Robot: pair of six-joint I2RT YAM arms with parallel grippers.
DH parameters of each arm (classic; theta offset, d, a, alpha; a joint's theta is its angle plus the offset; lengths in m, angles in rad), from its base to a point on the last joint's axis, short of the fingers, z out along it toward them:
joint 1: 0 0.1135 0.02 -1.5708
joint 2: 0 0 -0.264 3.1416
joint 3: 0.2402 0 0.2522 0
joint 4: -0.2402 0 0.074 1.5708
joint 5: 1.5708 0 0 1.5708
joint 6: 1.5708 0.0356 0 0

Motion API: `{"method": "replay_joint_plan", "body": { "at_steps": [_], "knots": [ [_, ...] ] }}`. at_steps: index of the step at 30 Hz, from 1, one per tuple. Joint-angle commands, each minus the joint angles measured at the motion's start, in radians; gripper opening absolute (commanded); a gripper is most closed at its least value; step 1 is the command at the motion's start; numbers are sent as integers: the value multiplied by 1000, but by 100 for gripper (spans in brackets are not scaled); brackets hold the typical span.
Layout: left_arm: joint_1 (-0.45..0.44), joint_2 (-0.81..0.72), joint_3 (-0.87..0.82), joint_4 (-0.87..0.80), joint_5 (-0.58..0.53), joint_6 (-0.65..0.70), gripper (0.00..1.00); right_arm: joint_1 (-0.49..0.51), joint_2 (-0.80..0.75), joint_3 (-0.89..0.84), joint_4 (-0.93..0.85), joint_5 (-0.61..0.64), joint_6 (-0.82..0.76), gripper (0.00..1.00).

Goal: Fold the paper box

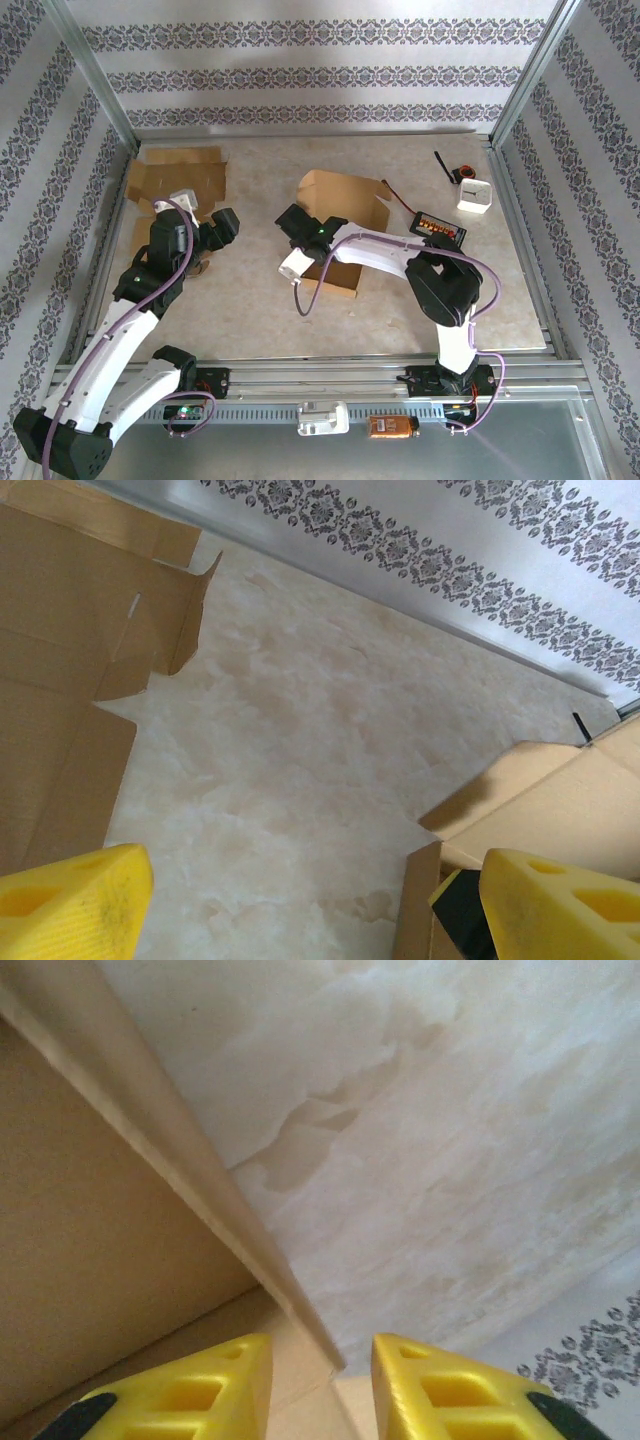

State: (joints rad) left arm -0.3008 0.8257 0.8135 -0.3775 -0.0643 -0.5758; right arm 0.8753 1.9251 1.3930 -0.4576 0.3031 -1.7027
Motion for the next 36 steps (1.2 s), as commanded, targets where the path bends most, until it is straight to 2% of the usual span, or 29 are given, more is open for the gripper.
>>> {"method": "replay_joint_plan", "body": {
  "at_steps": [1,5,6,8,11,13,14,16,19,21,24,28,31,33,36],
  "knots": [
    [4,6,-12,15,-5,0,85,7,-63,2,4,25,30,35],
    [6,27,-20,36,12,-2,86,14,-137,-19,-3,37,127,42],
    [6,31,-22,42,20,-2,86,14,-155,-14,-7,42,179,43],
    [5,45,-24,56,42,-2,86,14,-196,13,-21,58,389,46],
    [5,68,-18,71,98,11,86,-2,-257,75,-42,111,851,60],
    [6,83,-17,87,167,34,86,-39,-308,92,-64,224,1313,82],
    [5,91,-16,101,212,47,86,-72,-336,96,-136,241,1524,86],
    [5,110,-16,130,289,64,87,-154,-399,57,-243,73,1809,85],
    [5,153,-4,158,402,91,88,-303,-525,-150,-188,-236,2152,80],
    [2,175,10,156,448,109,88,-367,-582,-264,-157,-324,2313,79],
    [-4,187,14,159,469,119,89,-383,-589,-356,-148,-361,2385,82],
    [-6,187,6,180,466,103,90,-368,-513,-424,-78,-410,2444,82],
    [-7,179,10,168,458,105,90,-333,-440,-443,-6,-386,2457,74],
    [-6,173,8,159,447,109,90,-305,-396,-437,43,-371,2450,64],
    [-7,168,6,145,432,112,90,-251,-326,-402,79,-277,2434,49]
  ]
}}
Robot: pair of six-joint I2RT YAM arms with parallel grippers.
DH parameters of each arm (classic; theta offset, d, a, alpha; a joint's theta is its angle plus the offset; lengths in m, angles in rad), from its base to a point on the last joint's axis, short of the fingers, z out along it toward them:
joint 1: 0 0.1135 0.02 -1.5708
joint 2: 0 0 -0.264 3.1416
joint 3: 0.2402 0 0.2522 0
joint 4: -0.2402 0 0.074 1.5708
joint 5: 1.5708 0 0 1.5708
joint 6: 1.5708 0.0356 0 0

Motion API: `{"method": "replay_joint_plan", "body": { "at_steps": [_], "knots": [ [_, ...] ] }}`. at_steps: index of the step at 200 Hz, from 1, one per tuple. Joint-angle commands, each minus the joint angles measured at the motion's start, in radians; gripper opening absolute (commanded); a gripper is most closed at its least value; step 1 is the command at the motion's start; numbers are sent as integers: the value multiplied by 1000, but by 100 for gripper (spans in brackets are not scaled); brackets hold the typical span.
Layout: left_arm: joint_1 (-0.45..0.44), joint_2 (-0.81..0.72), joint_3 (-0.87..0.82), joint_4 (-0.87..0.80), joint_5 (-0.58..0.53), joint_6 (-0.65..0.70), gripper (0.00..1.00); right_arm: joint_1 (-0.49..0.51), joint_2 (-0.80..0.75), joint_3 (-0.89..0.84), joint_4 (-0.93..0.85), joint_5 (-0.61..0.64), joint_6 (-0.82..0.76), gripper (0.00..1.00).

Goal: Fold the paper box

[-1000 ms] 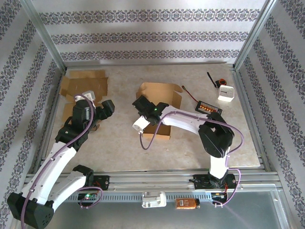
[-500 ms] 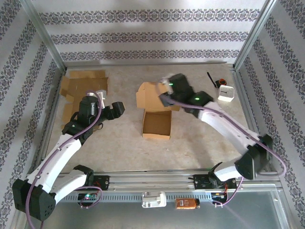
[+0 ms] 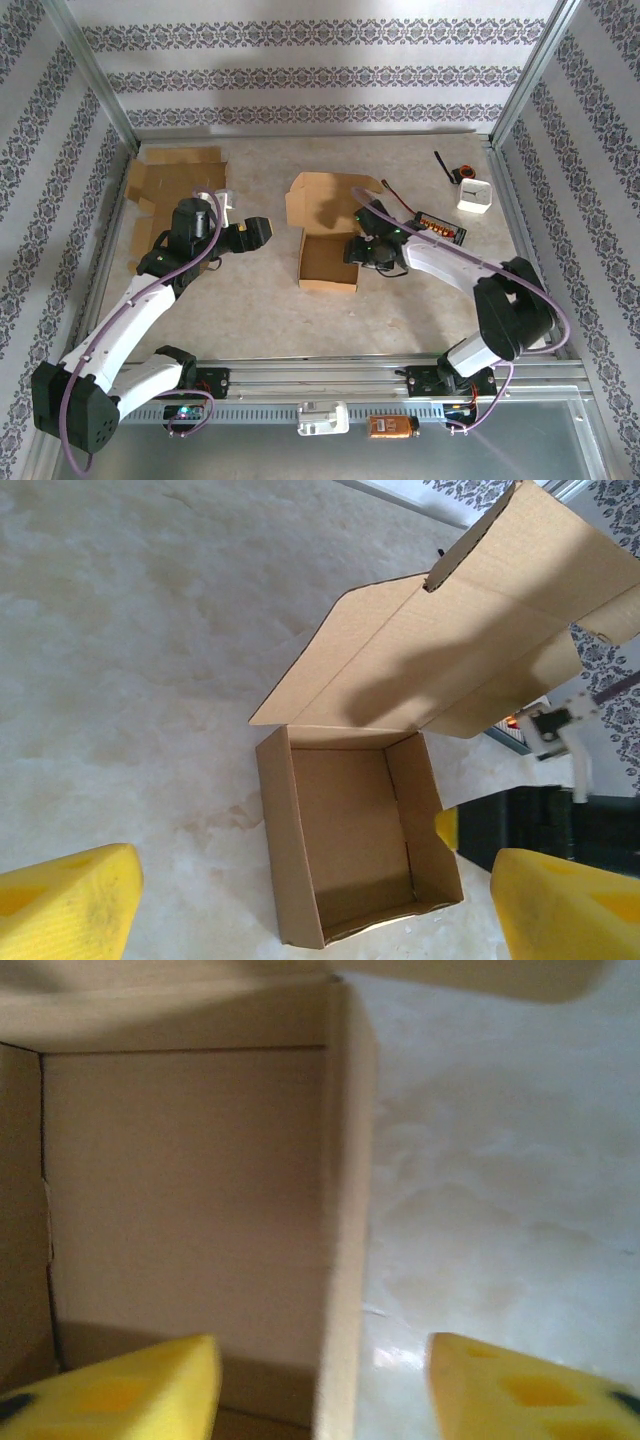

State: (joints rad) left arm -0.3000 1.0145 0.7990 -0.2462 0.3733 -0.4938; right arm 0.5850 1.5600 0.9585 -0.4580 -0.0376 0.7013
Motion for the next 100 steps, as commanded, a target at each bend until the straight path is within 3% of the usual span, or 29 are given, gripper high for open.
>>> {"method": "replay_joint_plan", "body": {
  "at_steps": [1,19,41,85,100],
  "knots": [
    [-7,-22,21,9,-12,27,90,55,62,47,94,90,28,43],
    [-7,-28,17,2,-40,10,90,84,123,79,132,166,27,33],
    [-7,-31,14,-19,-95,-22,90,113,196,140,159,226,3,28],
    [-8,-27,19,-64,-167,-45,90,142,298,238,170,298,-162,27],
    [-7,-21,27,-71,-186,-40,90,138,282,257,160,284,-203,32]
  ]
}}
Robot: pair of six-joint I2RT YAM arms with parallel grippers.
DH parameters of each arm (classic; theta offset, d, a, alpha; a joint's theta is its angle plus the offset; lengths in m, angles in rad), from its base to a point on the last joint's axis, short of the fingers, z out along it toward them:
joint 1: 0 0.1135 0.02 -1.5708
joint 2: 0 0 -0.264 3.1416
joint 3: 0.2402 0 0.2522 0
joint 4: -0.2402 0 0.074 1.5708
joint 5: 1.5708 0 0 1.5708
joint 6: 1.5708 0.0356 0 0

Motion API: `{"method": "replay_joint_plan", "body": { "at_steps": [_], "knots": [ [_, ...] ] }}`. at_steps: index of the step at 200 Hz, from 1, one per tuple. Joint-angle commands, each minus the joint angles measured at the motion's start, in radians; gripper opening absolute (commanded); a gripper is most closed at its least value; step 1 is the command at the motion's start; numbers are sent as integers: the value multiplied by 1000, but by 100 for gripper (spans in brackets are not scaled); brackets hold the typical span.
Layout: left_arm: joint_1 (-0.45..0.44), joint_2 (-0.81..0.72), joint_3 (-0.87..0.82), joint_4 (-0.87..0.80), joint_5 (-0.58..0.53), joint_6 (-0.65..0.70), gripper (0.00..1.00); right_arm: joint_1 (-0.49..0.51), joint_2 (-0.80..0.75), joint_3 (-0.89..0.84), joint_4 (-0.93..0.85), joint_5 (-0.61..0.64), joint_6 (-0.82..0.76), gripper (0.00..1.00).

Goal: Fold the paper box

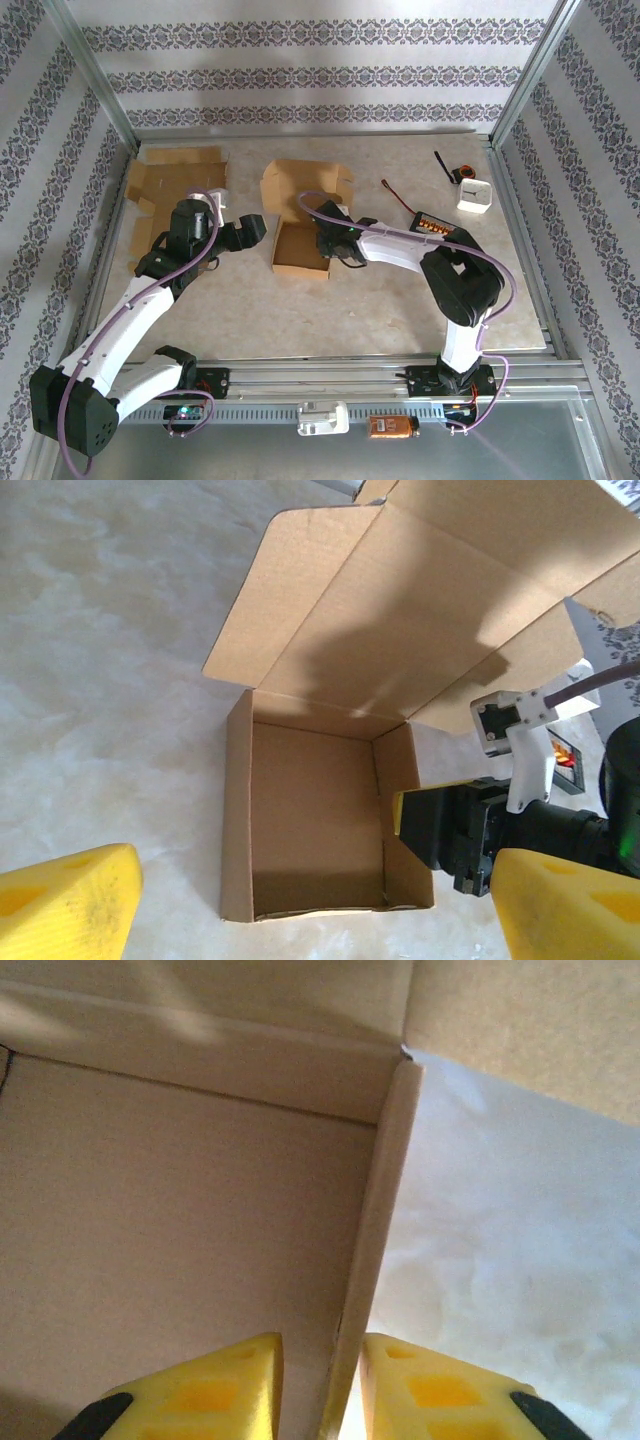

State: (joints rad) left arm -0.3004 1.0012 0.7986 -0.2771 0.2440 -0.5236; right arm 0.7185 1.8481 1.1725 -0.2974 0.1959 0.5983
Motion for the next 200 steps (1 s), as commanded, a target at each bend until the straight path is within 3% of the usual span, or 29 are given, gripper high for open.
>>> {"method": "replay_joint_plan", "body": {
  "at_steps": [1,38,86,121,163,200],
  "knots": [
    [-7,-7,28,-41,-59,-10,90,2,-9,45,-4,50,-101,33],
    [9,73,139,-102,-81,99,91,-54,-222,10,-8,-139,-153,56],
    [81,332,425,-227,125,405,92,-263,-407,-32,-4,-353,-179,98],
    [113,466,551,-228,249,591,94,-363,-343,35,-24,-514,-232,98],
    [113,619,684,-289,299,775,96,-367,-226,150,-68,-602,-284,98],
    [113,727,749,-324,279,824,97,-342,-179,198,-96,-574,-270,79]
  ]
}}
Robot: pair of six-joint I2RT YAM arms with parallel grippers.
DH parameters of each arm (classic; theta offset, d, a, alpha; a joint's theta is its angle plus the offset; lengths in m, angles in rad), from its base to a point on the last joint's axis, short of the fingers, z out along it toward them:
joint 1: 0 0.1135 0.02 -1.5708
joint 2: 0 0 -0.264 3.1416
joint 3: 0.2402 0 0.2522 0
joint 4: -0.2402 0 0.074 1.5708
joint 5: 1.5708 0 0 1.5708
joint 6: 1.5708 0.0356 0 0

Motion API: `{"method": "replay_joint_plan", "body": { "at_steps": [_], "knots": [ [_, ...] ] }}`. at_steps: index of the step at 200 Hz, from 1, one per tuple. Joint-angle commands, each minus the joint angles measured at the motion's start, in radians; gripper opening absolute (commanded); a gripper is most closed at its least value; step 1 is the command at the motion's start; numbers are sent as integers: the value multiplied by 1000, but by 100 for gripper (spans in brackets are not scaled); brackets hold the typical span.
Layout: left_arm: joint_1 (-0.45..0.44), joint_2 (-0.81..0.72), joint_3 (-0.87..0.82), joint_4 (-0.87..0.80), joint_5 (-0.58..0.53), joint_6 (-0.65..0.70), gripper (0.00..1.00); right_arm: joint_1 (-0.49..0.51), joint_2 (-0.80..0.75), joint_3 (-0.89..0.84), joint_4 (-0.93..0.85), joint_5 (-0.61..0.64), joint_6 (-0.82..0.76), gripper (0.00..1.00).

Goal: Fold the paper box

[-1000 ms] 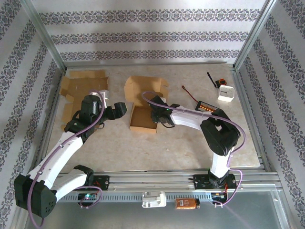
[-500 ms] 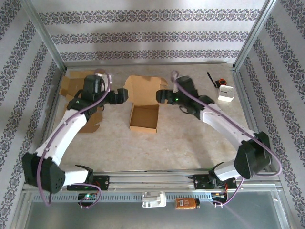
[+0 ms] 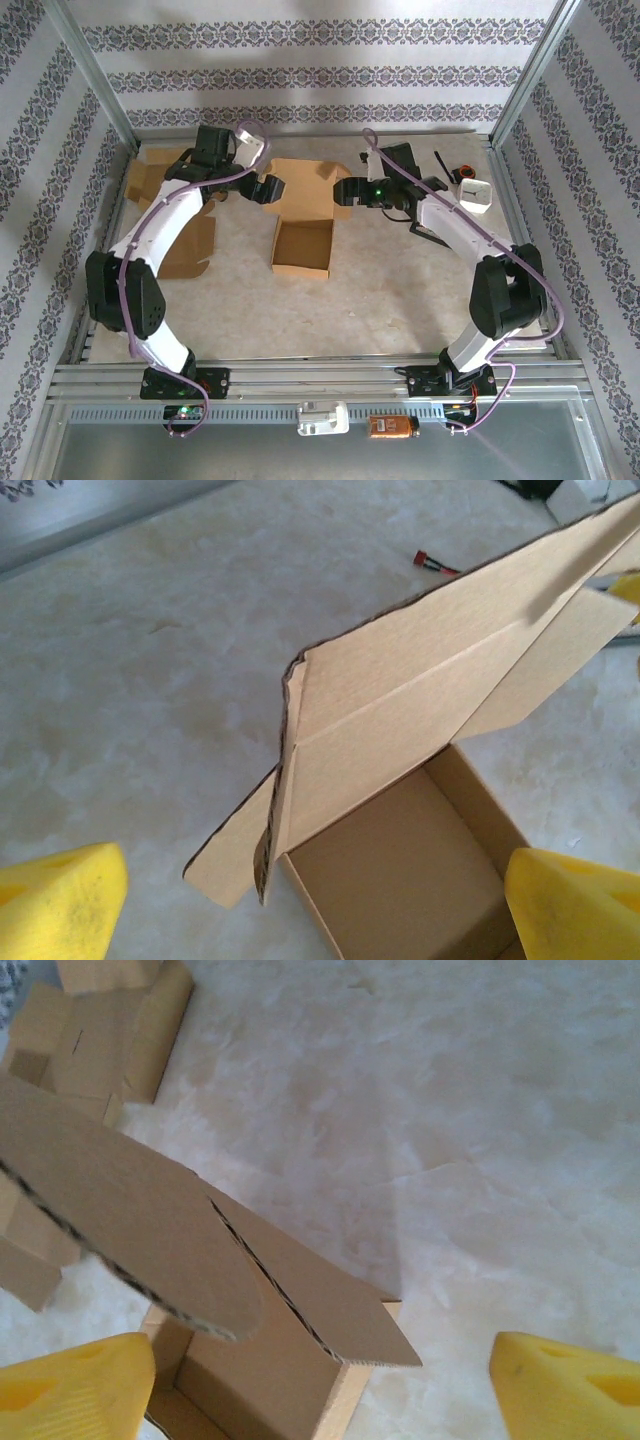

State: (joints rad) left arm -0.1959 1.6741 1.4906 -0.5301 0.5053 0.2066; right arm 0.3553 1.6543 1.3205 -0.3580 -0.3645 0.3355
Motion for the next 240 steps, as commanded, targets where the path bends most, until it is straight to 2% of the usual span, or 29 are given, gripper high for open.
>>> {"method": "replay_joint_plan", "body": {
  "at_steps": [1,17,45,127,189,240],
  "knots": [
    [8,57,60,-74,18,94,97,22,15,51,-37,-12,-8,79],
    [9,94,88,-91,36,89,95,38,19,64,-47,18,-29,78],
    [8,121,93,-78,87,57,89,62,46,113,-104,86,-64,68],
    [-8,104,48,-75,38,-7,59,138,87,180,-182,247,-126,58],
    [-45,67,-24,-33,-78,-188,57,164,93,168,-166,316,-27,56],
    [-66,5,-125,58,-55,-300,52,186,113,160,-160,334,31,50]
  ]
}}
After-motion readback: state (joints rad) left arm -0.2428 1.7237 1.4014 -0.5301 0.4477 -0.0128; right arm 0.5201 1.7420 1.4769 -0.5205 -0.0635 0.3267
